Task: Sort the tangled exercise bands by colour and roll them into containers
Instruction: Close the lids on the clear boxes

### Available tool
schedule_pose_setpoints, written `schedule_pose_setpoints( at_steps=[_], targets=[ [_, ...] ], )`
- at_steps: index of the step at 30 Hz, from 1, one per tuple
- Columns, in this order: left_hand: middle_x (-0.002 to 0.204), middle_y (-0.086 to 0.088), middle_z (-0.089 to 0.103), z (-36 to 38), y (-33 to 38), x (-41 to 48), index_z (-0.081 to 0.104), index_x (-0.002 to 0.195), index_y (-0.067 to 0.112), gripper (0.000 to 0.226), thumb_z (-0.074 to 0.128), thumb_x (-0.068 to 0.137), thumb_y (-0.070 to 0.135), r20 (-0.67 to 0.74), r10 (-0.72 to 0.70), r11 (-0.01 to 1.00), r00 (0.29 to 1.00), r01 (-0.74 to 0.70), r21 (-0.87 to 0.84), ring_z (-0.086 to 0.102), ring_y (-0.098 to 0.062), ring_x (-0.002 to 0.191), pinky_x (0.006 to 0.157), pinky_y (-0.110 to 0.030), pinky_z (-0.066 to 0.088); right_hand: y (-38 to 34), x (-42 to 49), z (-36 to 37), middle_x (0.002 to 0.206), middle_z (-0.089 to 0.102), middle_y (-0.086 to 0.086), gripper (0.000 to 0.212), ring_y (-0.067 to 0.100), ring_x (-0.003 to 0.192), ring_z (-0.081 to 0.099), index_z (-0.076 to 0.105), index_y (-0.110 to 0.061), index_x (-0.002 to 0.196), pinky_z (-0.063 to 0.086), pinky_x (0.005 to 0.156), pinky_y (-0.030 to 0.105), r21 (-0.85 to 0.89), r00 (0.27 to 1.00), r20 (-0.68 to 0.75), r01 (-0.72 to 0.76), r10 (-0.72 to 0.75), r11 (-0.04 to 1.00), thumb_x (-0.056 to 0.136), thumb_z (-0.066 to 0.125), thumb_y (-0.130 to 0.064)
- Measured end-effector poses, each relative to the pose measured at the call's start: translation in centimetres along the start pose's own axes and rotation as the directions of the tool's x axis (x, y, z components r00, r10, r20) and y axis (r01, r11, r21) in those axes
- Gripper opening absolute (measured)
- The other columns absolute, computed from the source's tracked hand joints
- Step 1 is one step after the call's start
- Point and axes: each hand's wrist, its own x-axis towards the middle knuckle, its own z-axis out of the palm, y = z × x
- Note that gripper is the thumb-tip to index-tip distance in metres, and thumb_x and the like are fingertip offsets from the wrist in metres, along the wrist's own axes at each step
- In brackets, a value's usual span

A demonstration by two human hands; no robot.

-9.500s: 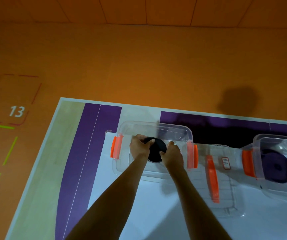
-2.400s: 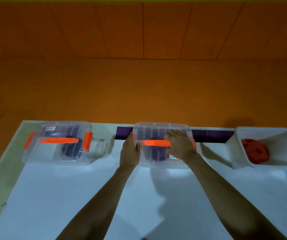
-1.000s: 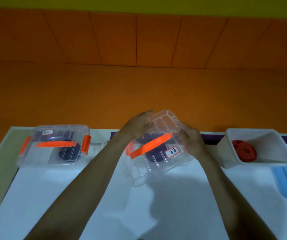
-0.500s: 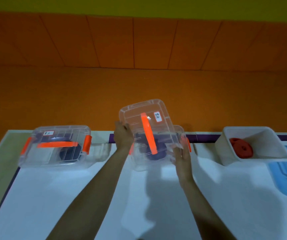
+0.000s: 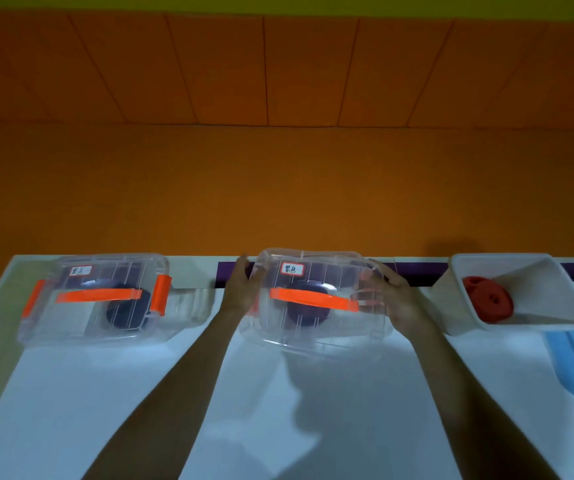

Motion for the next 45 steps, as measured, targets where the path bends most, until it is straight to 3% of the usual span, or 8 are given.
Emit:
schedule_pose_setpoints(
  at_steps=[5, 12, 18, 23, 27, 35, 41, 45],
  targets=[
    [0.147, -0.004, 0.058, 2.5, -2.9, 0.7, 0.042, 0.155, 0.024, 0.055, 0.043, 0.108, 0.05, 0.04, 0.134, 0.991, 0.99, -0.135, 0.025, 0.056, -0.025, 0.136, 0.104, -0.036, 0.05, 0.5, 5.0, 1.1, 0.111, 0.075, 0.007, 0.03, 0.022, 0.097, 0.074, 0.066, -0.014, 0.132, 0.059, 0.06, 0.025, -0.106, 0.978, -0.189, 0.074, -0.093, 0.992, 0.105, 0.062, -0.026],
    [0.134, -0.005, 0.067, 4.2, -4.1, 2.1, 0.05, 0.145, 0.017, 0.036, 0.041, 0.113, 0.029, -0.152, 0.113, 0.993, 0.982, -0.105, 0.06, 0.067, -0.025, 0.118, 0.1, -0.045, 0.058, 4.8, 7.1, 0.1, 0.148, 0.058, 0.013, 0.067, 0.036, 0.139, 0.049, 0.053, -0.013, 0.15, 0.039, 0.115, 0.049, -0.642, 0.881, -0.38, -0.03, -0.283, 0.766, 0.101, 0.055, -0.059],
    [0.122, -0.003, 0.067, 4.6, -4.5, 1.7, 0.055, 0.132, 0.021, 0.048, 0.047, 0.104, 0.06, -0.139, -0.105, 0.994, 0.985, 0.098, -0.054, 0.064, -0.03, 0.116, 0.091, -0.039, 0.051, 8.7, 5.8, -1.2, 0.132, 0.065, 0.021, 0.053, 0.04, 0.12, 0.065, 0.065, -0.031, 0.127, 0.053, 0.103, 0.063, -0.234, 0.958, -0.276, -0.151, 0.083, 0.96, 0.093, 0.058, -0.072],
    [0.129, 0.005, 0.069, 4.3, -7.1, 2.6, 0.046, 0.146, 0.037, 0.101, 0.051, 0.068, 0.1, -0.13, -0.231, 0.967, 0.964, 0.212, -0.142, 0.068, -0.026, 0.119, 0.103, -0.055, 0.054, 8.1, 4.4, -0.7, 0.089, 0.071, 0.023, 0.041, 0.027, 0.075, 0.068, 0.071, -0.008, 0.097, 0.056, 0.071, 0.036, -0.278, 0.93, -0.349, 0.016, -0.116, 0.96, 0.097, 0.064, -0.049],
    [0.098, 0.018, 0.072, 3.5, -6.0, 0.9, 0.06, 0.13, 0.035, 0.06, 0.052, 0.091, 0.079, -0.224, -0.004, 0.997, 0.975, 0.021, 0.076, 0.071, -0.013, 0.093, 0.09, -0.044, 0.062, 8.1, 3.7, 0.4, 0.077, 0.064, -0.007, 0.036, 0.002, 0.072, 0.064, 0.064, -0.018, 0.109, 0.048, 0.064, 0.018, -0.557, 0.871, -0.334, 0.125, -0.36, 0.821, 0.102, 0.047, -0.05],
    [0.073, -0.001, 0.066, 5.2, -3.4, -1.2, 0.061, 0.137, 0.02, 0.033, 0.045, 0.112, 0.036, -0.386, 0.216, 0.945, 0.897, -0.092, 0.314, 0.068, -0.027, 0.066, 0.067, -0.041, 0.062, 9.3, 4.0, 1.3, 0.078, 0.069, 0.001, 0.046, 0.019, 0.068, 0.069, 0.066, -0.019, 0.135, 0.058, 0.063, 0.033, -0.71, 0.757, -0.389, 0.118, -0.526, 0.695, 0.111, 0.038, -0.046],
    [0.123, -0.014, 0.073, 5.3, -2.3, -2.0, 0.048, 0.148, 0.012, 0.045, 0.043, 0.11, 0.034, -0.304, 0.19, 0.914, 0.934, -0.055, 0.402, 0.074, -0.036, 0.106, 0.089, -0.051, 0.062, 9.0, 3.7, 1.8, 0.111, 0.075, 0.009, 0.052, 0.032, 0.099, 0.074, 0.048, -0.021, 0.152, 0.062, 0.085, 0.048, -0.736, 0.822, -0.349, 0.058, -0.451, 0.675, 0.111, 0.032, -0.049],
    [0.15, -0.014, 0.057, 4.4, -3.0, -3.6, 0.042, 0.156, 0.016, 0.057, 0.057, 0.104, 0.034, -0.186, 0.354, 0.607, 0.917, -0.074, 0.791, 0.055, -0.037, 0.137, 0.106, -0.058, 0.047, 8.3, 0.0, -0.2, 0.149, 0.059, 0.004, 0.056, 0.029, 0.132, 0.06, 0.033, -0.034, 0.161, 0.054, 0.105, 0.051, -0.816, 0.922, -0.181, 0.052, -0.341, 0.576, 0.109, 0.033, -0.056]
  ],
)
